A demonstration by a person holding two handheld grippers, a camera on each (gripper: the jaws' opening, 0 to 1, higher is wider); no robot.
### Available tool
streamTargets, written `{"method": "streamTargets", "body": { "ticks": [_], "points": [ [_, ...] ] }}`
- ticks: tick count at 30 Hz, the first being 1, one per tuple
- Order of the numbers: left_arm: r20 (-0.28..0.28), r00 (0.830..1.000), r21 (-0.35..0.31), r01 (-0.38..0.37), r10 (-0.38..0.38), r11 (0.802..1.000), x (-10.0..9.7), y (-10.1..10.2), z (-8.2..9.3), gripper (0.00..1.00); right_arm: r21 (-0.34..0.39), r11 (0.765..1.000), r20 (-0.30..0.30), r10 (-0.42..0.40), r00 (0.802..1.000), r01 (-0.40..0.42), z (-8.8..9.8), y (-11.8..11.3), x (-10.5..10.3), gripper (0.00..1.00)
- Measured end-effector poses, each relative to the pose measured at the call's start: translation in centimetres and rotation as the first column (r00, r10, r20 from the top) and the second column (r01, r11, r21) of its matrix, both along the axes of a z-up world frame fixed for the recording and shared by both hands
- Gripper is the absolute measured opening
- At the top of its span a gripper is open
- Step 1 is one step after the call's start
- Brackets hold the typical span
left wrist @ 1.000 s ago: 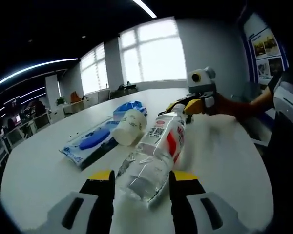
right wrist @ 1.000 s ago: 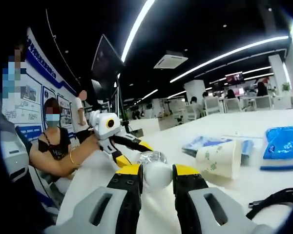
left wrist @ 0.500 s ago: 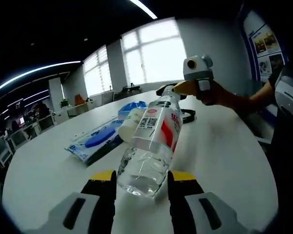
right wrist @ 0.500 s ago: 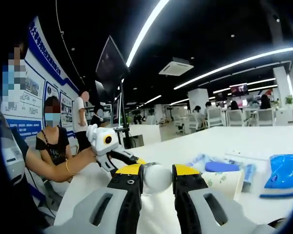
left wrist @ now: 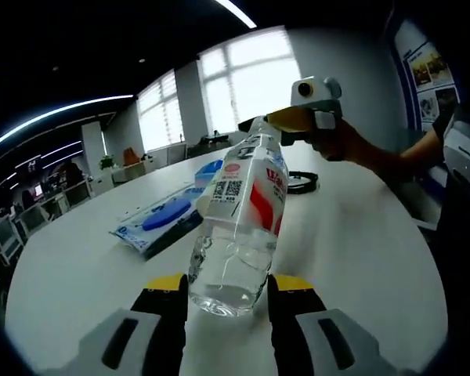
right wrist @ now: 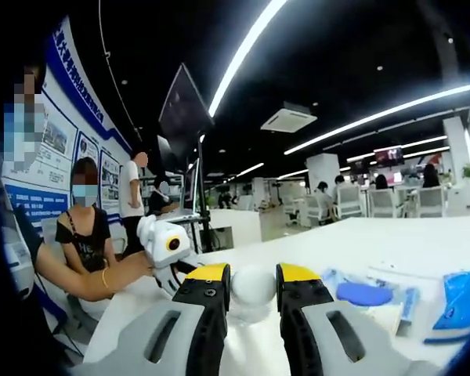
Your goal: Arrange the tabletop items into an orderly group along one side of the table until the central work area is clear of visible clutter.
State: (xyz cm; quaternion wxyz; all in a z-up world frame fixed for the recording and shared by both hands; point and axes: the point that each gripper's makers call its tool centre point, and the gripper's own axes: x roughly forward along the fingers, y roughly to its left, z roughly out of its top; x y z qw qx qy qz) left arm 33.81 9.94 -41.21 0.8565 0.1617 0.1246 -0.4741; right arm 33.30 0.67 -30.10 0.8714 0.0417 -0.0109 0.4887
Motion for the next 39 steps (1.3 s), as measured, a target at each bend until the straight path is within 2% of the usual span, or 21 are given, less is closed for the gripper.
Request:
{"method": "streamTargets", "body": {
  "ticks": [10, 13, 15, 28, 32, 37, 39],
  "points": [
    [-0.014, 1.0, 0.0, -0.013, 0.013, 1.0, -0.1, 0.3, -0.3, 0.4, -0.006, 1.0, 0.068, 0.027, 0.997, -0.027, 1.6, 2.5, -0.4, 0.21],
    [-0.014, 1.0, 0.0, -0.013, 0.013, 1.0, -0.1, 0.3, -0.3, 0.4, -0.007, 1.0, 0.071, 0.028, 0.997, -0.028, 1.6, 2.6, -0.4, 0.21],
    [-0.019, 1.0, -0.002, -0.017, 0.017, 1.0, -0.1, 0.5, -0.4, 0.4, -0.024, 0.999, 0.104, 0.033, 0.994, -0.03, 1.9, 3.3, -0.5, 0.21],
    [-0.011, 0.999, 0.013, -0.033, 0.034, 0.999, -0.1, 1.5, -0.6, 0.39, -0.073, 0.996, 0.22, 0.07, 0.973, -0.055, 3.1, 7.8, -1.1, 0.21],
    [-0.01, 0.999, 0.02, -0.035, 0.035, 0.999, -0.2, 1.7, -0.6, 0.39, -0.072, 0.996, 0.219, 0.071, 0.973, -0.057, 3.2, 8.4, -1.1, 0.21],
    [-0.005, 0.999, 0.035, -0.038, 0.038, 0.999, -0.3, 2.0, -0.8, 0.39, -0.096, 0.994, 0.25, 0.078, 0.965, -0.055, 3.3, 9.5, -1.1, 0.21],
    [-0.005, 0.999, 0.034, -0.041, 0.041, 0.999, -0.3, 2.2, -0.9, 0.39, -0.092, 0.995, 0.241, 0.07, 0.968, -0.049, 3.3, 9.9, -0.7, 0.22]
  ]
}}
